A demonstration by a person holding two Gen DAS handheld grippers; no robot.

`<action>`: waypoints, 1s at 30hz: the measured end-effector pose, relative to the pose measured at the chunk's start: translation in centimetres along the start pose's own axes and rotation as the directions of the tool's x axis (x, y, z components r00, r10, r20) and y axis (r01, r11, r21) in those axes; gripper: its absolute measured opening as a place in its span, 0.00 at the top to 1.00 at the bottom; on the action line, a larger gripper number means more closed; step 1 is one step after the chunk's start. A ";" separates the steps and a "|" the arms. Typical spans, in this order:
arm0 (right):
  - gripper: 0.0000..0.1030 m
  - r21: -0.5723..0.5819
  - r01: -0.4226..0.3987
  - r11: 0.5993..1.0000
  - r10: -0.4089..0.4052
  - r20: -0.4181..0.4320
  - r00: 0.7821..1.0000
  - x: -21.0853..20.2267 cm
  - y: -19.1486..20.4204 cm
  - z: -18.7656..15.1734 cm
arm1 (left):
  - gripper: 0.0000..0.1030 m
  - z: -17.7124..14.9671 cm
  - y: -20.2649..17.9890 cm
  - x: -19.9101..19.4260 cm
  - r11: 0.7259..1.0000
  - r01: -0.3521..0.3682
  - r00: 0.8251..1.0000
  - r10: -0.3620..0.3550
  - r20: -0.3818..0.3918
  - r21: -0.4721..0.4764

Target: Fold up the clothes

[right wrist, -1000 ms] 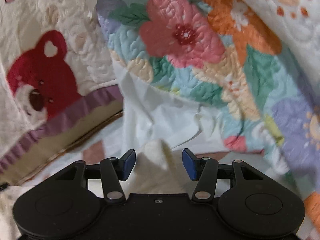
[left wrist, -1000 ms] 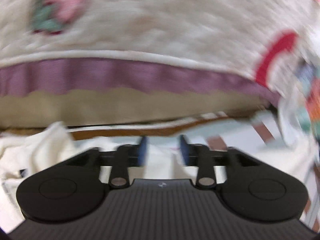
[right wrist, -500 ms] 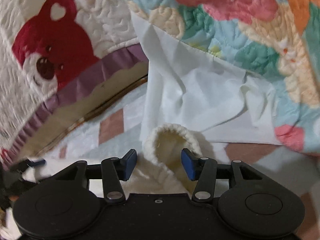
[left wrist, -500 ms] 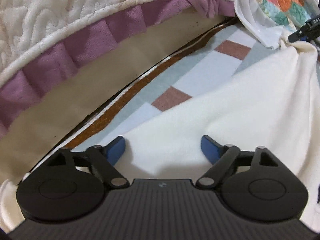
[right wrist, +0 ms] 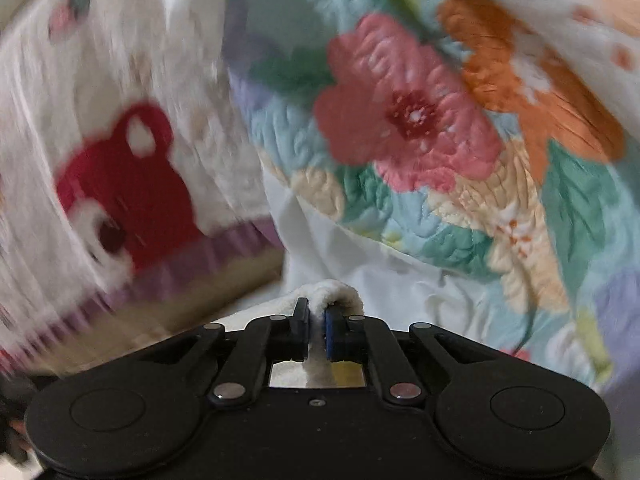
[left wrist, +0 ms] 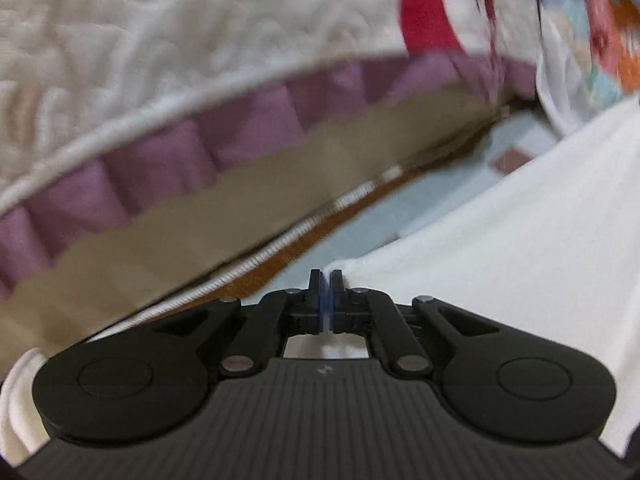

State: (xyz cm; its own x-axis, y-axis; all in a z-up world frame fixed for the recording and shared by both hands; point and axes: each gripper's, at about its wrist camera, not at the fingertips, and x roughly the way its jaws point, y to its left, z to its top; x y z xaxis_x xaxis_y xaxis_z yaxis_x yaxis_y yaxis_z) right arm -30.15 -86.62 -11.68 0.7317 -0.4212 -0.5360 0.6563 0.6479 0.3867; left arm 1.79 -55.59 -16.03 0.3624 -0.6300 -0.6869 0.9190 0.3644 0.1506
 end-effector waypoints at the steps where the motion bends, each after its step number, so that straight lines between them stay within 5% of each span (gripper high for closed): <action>1: 0.92 -0.035 0.032 0.999 -0.033 -0.026 0.999 1.0 0.4 0.1 | 0.99 -0.2 -0.4 0.3 1.000 -0.009 1.000 0.009 -0.005 0.013; 7: 0.95 -0.191 0.176 0.966 -0.196 -0.092 0.976 5.5 1.1 -0.3 | 0.98 -0.6 0.2 0.4 0.997 -0.033 0.999 0.033 0.003 -0.074; 11: 0.91 -0.196 0.229 0.953 -0.261 -0.154 0.953 7.0 0.9 -1.4 | 0.90 -0.4 0.0 0.5 0.995 -0.046 0.999 0.046 -0.003 -0.092; 13: 0.83 -0.040 0.252 0.967 -0.255 -0.158 0.954 5.9 -0.4 -1.4 | 0.90 -0.2 0.2 -0.2 0.989 -0.062 0.998 0.065 0.015 -0.131; 14: 0.58 0.054 0.267 0.962 -0.255 -0.167 0.952 5.4 -1.2 -1.2 | 0.90 -0.1 0.4 -0.9 0.983 -0.091 0.994 0.099 0.043 -0.159; 15: 0.52 0.147 0.266 0.953 -0.241 -0.169 0.956 4.8 -2.1 -1.1 | 0.89 0.0 0.5 -1.6 0.976 -0.119 0.988 0.134 0.072 -0.185; 17: 0.54 0.309 0.201 0.930 -0.170 -0.125 0.977 3.3 -4.2 -0.8 | 0.89 0.3 0.9 -3.0 0.959 -0.140 0.980 0.170 0.106 -0.245; 19: 0.52 0.298 0.221 0.929 -0.199 -0.102 0.975 1.8 -4.0 -0.8 | 0.89 0.4 1.0 -4.2 0.952 -0.084 0.986 0.122 0.115 -0.293; 22: 0.52 0.233 0.259 0.937 -0.247 -0.079 0.966 -0.5 -2.6 -1.4 | 0.77 -0.1 -0.8 -5.2 0.965 0.058 0.997 -0.042 0.070 -0.255; 26: 0.48 0.314 0.190 0.930 -0.185 -0.047 0.982 -2.2 -1.2 -5.2 | 0.72 -2.5 -4.6 -5.4 0.972 0.163 0.985 -0.168 -0.021 -0.168; 30: 0.45 0.400 0.122 0.909 -0.121 -0.029 0.992 -2.5 -0.8 -9.1 | 0.71 -4.3 -6.8 -5.1 0.968 0.203 0.977 -0.211 -0.042 -0.147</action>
